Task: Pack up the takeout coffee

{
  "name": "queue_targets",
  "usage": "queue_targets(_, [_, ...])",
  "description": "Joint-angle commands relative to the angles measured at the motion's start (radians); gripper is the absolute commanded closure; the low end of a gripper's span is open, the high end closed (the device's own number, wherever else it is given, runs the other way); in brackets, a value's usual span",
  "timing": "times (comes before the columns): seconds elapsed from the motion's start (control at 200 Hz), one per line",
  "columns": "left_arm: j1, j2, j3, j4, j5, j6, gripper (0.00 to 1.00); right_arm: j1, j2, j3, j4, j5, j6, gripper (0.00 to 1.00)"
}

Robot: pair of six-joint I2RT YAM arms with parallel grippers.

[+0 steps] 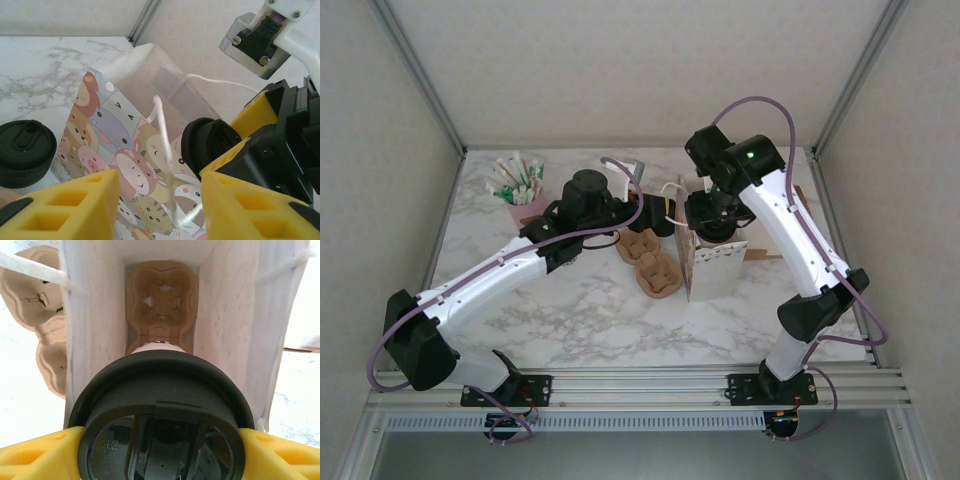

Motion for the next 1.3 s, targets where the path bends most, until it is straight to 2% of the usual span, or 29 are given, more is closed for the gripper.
queue_targets(0.0, [-0.007, -0.012, -0.006, 0.014, 0.023, 0.022, 0.53, -0.014, 0.012, -0.022, -0.162, 0.001, 0.007, 0.25])
queue_targets(0.24, [-0.008, -0.001, -0.004, 0.011, 0.026, 0.021, 0.60, -0.025, -0.003, -0.016, -0.159, -0.001, 0.006, 0.25])
queue_targets(0.486, [-0.007, 0.011, 0.008, 0.023, 0.052, 0.007, 0.60, -0.025, -0.037, 0.022, -0.137, -0.036, -0.009, 0.25])
queue_targets(0.586, [-0.008, 0.022, 0.013, 0.026, 0.059, 0.001, 0.65, -0.026, -0.044, 0.021, -0.137, -0.030, -0.011, 0.25])
queue_targets(0.706, [-0.007, 0.041, 0.022, 0.034, 0.081, -0.008, 0.67, -0.026, -0.051, 0.019, -0.136, -0.031, -0.013, 0.25])
queue_targets(0.931, [-0.006, 0.046, 0.023, 0.021, 0.070, -0.019, 0.90, -0.039, -0.071, 0.011, -0.131, -0.027, -0.017, 0.25])
queue_targets(1.292, [-0.008, 0.040, -0.003, 0.033, 0.071, -0.034, 0.92, -0.062, -0.044, -0.062, -0.112, -0.056, -0.030, 0.25])
